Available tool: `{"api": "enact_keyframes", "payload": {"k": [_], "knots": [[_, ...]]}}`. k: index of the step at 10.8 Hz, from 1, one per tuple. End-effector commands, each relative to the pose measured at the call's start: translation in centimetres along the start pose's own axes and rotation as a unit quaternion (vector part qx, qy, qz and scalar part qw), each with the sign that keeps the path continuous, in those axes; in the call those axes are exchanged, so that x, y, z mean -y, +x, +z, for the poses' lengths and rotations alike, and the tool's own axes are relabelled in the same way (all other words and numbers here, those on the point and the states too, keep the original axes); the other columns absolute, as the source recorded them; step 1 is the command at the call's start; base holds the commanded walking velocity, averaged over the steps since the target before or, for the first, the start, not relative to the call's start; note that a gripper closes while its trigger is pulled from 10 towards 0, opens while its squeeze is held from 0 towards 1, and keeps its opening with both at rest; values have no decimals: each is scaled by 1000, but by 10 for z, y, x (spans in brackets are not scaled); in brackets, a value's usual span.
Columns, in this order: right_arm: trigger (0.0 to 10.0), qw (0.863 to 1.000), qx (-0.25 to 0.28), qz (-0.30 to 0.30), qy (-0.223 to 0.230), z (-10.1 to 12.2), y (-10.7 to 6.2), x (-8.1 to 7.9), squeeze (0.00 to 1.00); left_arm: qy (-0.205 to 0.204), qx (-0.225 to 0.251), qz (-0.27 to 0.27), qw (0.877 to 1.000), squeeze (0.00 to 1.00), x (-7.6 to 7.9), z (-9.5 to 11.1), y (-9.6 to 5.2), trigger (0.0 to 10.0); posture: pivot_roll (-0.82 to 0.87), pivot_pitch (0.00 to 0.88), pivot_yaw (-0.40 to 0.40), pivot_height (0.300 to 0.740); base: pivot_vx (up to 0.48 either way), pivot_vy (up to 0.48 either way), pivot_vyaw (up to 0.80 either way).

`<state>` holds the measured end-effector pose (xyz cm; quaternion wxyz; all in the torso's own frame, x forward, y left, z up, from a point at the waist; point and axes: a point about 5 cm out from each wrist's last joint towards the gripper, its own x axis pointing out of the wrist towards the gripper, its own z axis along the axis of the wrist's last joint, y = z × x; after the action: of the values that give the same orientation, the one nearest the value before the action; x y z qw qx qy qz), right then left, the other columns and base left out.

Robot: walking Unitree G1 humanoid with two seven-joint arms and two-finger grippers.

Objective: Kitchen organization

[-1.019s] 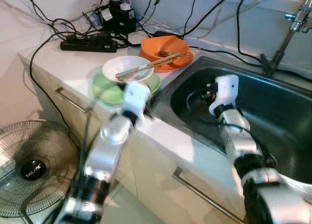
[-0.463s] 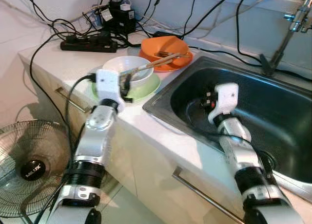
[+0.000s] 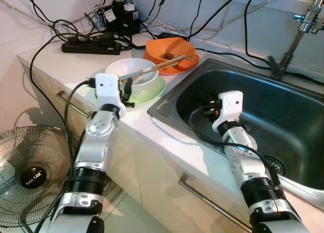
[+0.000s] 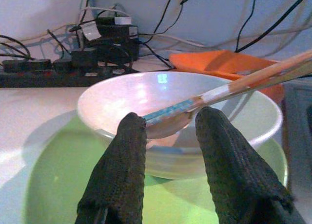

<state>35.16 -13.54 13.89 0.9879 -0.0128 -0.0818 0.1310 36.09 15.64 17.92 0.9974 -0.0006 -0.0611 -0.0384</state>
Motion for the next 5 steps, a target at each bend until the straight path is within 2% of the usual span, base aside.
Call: {"api": "enact_keyframes", "payload": {"k": [1, 2, 5], "knots": [[10000, 1000, 1, -1, 4, 2, -1, 1, 0, -3, 3, 15, 1000, 0, -8, 3, -1, 10000, 172, 0, 7, 740, 0, 0, 0], [10000, 1000, 0, -2, 4, 2, -1, 1, 0, -12, -2, 28, 1000, 0, -16, 1, -3, 10000, 174, 0, 6, 740, 0, 0, 0], [10000, 1000, -3, -1, 4, 2, -1, 0, 0, 4, -13, 44, 999, 0, -26, -1, -7, 10000, 179, 0, 0, 740, 0, 0, 0]]}}
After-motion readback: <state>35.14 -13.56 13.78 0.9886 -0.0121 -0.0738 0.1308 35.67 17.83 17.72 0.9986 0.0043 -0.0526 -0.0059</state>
